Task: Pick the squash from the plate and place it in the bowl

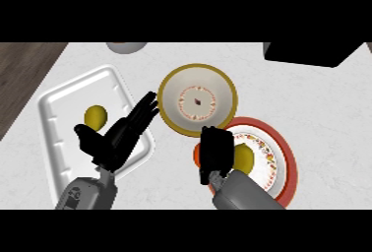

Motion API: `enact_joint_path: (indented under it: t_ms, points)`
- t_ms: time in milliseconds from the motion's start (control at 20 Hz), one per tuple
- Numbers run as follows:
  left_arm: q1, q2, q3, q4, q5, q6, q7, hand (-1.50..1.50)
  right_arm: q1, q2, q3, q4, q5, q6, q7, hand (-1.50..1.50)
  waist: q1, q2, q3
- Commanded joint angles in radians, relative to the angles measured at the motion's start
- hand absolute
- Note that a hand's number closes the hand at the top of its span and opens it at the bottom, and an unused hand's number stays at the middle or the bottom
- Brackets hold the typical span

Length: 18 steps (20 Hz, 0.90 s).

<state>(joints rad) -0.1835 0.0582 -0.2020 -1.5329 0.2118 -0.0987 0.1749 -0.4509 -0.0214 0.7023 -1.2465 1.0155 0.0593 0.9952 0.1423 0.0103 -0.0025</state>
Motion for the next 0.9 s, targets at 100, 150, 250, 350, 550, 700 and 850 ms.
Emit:
enact_joint_path:
  t_ms: [100, 150, 250, 350, 550, 700, 850]
  points:
    - [-0.006, 0.008, 0.012, 0.044, -0.016, 0.004, -0.010, 0.00, -0.131, 0.021, 0.287, -0.096, -0.091, -0.075, 0.252, 1.50, -0.030, -0.004, 0.002]
    - [-0.025, -0.018, 0.003, 0.037, -0.014, 0.019, -0.003, 0.00, -0.175, 0.021, 0.283, -0.144, -0.099, -0.074, 0.269, 1.50, -0.028, -0.008, 0.002]
    - [-0.024, 0.005, 0.016, 0.042, -0.005, -0.001, 0.004, 0.00, -0.225, 0.021, 0.304, -0.168, -0.112, -0.093, 0.315, 1.50, -0.031, -0.009, 0.001]
    - [-0.013, -0.014, 0.006, 0.038, -0.020, 0.020, -0.016, 0.00, -0.292, 0.021, 0.312, -0.205, -0.089, -0.087, 0.366, 1.50, -0.049, -0.016, 0.000]
    - [-0.030, -0.015, 0.040, 0.044, -0.002, 0.038, 0.004, 0.00, -0.397, 0.021, 0.310, -0.278, -0.051, -0.041, 0.450, 1.50, -0.072, -0.026, -0.001]
    - [-0.020, -0.011, 0.030, 0.037, -0.011, 0.038, 0.013, 0.00, -0.458, 0.020, 0.298, -0.302, -0.086, -0.009, 0.490, 1.50, -0.067, -0.029, -0.001]
    - [-0.003, -0.006, 0.031, 0.028, -0.017, 0.041, 0.007, 0.00, -0.490, 0.020, 0.268, -0.290, -0.080, -0.030, 0.491, 1.50, -0.077, -0.027, -0.001]
